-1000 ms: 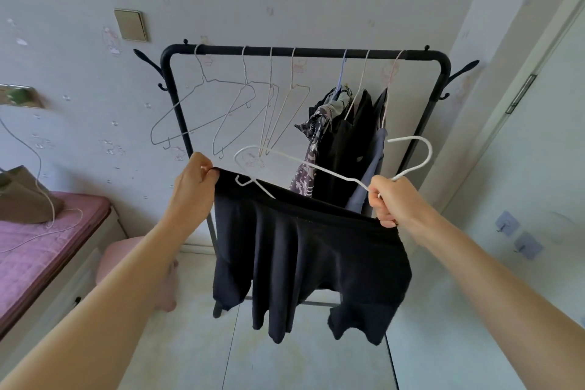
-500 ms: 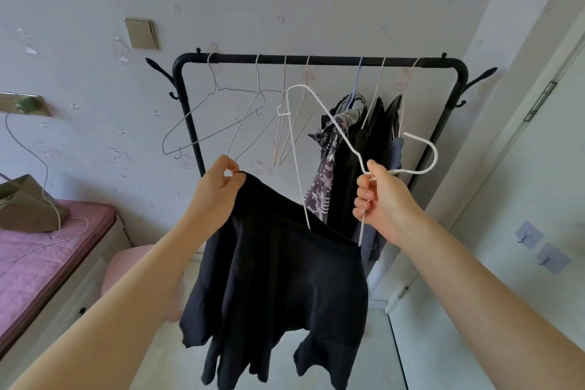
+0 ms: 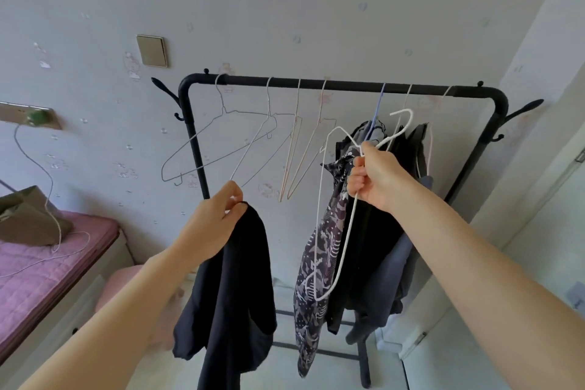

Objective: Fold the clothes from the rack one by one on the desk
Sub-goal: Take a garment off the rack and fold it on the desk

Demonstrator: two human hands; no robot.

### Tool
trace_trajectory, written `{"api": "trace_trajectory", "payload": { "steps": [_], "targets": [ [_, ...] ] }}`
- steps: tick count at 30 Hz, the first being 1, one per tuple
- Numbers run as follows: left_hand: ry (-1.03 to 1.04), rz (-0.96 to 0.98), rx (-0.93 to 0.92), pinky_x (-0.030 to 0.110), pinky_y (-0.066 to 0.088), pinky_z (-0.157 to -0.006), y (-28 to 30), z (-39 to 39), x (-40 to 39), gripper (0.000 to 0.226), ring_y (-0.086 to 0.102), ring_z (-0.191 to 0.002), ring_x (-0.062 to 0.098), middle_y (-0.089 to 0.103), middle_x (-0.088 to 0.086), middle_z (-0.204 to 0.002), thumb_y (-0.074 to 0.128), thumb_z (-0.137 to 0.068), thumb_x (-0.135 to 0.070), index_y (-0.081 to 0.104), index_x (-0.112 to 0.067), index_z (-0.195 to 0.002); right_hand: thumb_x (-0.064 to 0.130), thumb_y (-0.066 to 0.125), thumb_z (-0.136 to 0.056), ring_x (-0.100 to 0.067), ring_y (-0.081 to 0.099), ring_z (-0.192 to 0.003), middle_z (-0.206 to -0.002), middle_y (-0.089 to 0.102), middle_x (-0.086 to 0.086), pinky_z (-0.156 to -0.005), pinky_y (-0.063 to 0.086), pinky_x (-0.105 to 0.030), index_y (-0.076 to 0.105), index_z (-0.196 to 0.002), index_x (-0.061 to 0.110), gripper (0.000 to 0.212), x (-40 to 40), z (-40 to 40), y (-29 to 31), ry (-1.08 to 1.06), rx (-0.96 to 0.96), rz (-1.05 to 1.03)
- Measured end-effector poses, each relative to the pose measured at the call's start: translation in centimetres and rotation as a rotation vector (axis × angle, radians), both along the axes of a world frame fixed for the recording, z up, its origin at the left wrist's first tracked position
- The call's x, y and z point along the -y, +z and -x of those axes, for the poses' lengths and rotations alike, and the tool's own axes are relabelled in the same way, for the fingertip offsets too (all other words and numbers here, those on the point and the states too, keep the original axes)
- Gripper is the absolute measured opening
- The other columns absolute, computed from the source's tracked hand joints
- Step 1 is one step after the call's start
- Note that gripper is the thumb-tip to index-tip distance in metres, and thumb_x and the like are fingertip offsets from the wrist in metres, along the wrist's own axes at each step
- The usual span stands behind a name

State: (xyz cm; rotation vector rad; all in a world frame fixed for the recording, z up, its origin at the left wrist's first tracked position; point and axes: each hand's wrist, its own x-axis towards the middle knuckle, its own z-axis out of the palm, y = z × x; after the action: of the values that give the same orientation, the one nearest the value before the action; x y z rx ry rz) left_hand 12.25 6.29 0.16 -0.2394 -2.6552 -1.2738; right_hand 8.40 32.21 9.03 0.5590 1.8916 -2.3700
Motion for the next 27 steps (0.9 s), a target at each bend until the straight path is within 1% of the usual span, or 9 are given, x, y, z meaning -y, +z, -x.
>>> {"api": "trace_trajectory", "payload": {
  "steps": [3,6,10,14,17,20,22,24,27],
  "targets": [
    [0.075,0.016,-0.022,0.033,0.037,-0.055,0.3,2.0,0.7,0.013,0.036,-0.051,0.02,0.06,0.006,-0.072,0.049,-0.096,-0.023,0.042,-0.028,-0.086,0.038,0.037,-0.101,-0.011,0.021,-0.04,-0.055,0.024,0.002,-0.037,0.025,-0.017,0.039,-0.075,0.012,0.036,-0.5,5.0,0.1,0.047,0.035,-0.059],
    [0.139,0.011,-0.043,0.037,0.042,-0.058,1.0,3.4,1.6,0.015,0.041,-0.054,0.025,0.06,0.003,-0.07,0.05,-0.095,-0.022,0.042,-0.03,-0.084,0.03,0.035,-0.102,-0.01,0.022,-0.036,-0.053,0.025,0.001,-0.036,0.024,-0.016,0.04,-0.075,0.011,0.033,-0.9,9.8,0.9,0.074,0.024,-0.09],
    [0.205,-0.01,-0.095,0.032,0.037,-0.057,1.7,4.6,2.2,0.015,0.036,-0.052,0.016,0.053,-0.011,-0.06,0.051,-0.095,-0.019,0.044,-0.027,-0.085,0.013,0.03,-0.1,-0.01,0.021,-0.048,-0.06,0.024,-0.001,-0.035,0.023,-0.013,0.042,-0.077,0.008,0.026,-1.6,15.4,1.7,0.068,0.003,-0.154],
    [0.245,-0.025,-0.122,0.032,0.034,-0.054,2.3,5.7,2.3,0.014,0.034,-0.05,0.017,0.053,-0.013,-0.058,0.051,-0.096,-0.018,0.045,-0.025,-0.086,0.003,0.022,-0.096,-0.011,0.022,-0.048,-0.061,0.025,-0.002,-0.035,0.024,-0.01,0.042,-0.077,0.007,0.028,-2.4,19.5,1.9,0.041,-0.001,-0.196],
    [0.27,-0.032,-0.142,0.031,0.033,-0.052,2.6,6.2,2.2,0.013,0.035,-0.049,0.017,0.053,-0.007,-0.059,0.051,-0.096,-0.018,0.046,-0.025,-0.087,0.003,0.019,-0.095,-0.011,0.024,-0.047,-0.059,0.026,-0.002,-0.036,0.026,-0.011,0.044,-0.077,0.005,0.03,-2.7,21.1,1.5,0.055,0.035,-0.201],
    [0.307,-0.041,-0.16,0.032,0.034,-0.052,2.9,6.7,2.0,0.013,0.036,-0.049,0.019,0.057,0.005,-0.065,0.052,-0.096,-0.02,0.046,-0.026,-0.086,0.005,0.023,-0.097,-0.013,0.03,-0.048,-0.058,0.031,-0.003,-0.039,0.034,-0.021,0.046,-0.081,0.004,0.028,-2.8,21.7,0.4,0.102,0.079,-0.238],
    [0.336,-0.037,-0.16,0.034,0.036,-0.054,3.0,6.7,1.8,0.012,0.04,-0.052,0.022,0.06,0.006,-0.07,0.052,-0.096,-0.021,0.047,-0.026,-0.086,0.004,0.027,-0.097,-0.016,0.037,-0.053,-0.063,0.037,-0.007,-0.047,0.04,-0.029,0.05,-0.09,0.001,0.024,-2.7,21.4,-0.2,0.116,0.081,-0.265],
    [0.357,-0.037,-0.163,0.037,0.041,-0.057,3.1,6.6,1.8,0.011,0.046,-0.056,0.03,0.064,0.004,-0.075,0.052,-0.096,-0.022,0.047,-0.026,-0.087,0.0,0.032,-0.096,-0.02,0.045,-0.06,-0.071,0.043,-0.011,-0.053,0.046,-0.035,0.05,-0.107,0.002,0.021,-2.3,20.6,-0.4,0.117,0.057,-0.311],
    [0.388,-0.023,-0.161,0.042,0.047,-0.064,3.3,5.9,1.7,0.009,0.054,-0.067,0.038,0.065,0.003,-0.081,0.051,-0.095,-0.024,0.047,-0.025,-0.088,0.001,0.04,-0.094,-0.025,0.052,-0.072,-0.079,0.049,-0.013,-0.066,0.054,-0.039,0.047,-0.127,0.001,0.033,-1.7,19.2,-0.6,0.114,0.011,-0.457]
  ]
}}
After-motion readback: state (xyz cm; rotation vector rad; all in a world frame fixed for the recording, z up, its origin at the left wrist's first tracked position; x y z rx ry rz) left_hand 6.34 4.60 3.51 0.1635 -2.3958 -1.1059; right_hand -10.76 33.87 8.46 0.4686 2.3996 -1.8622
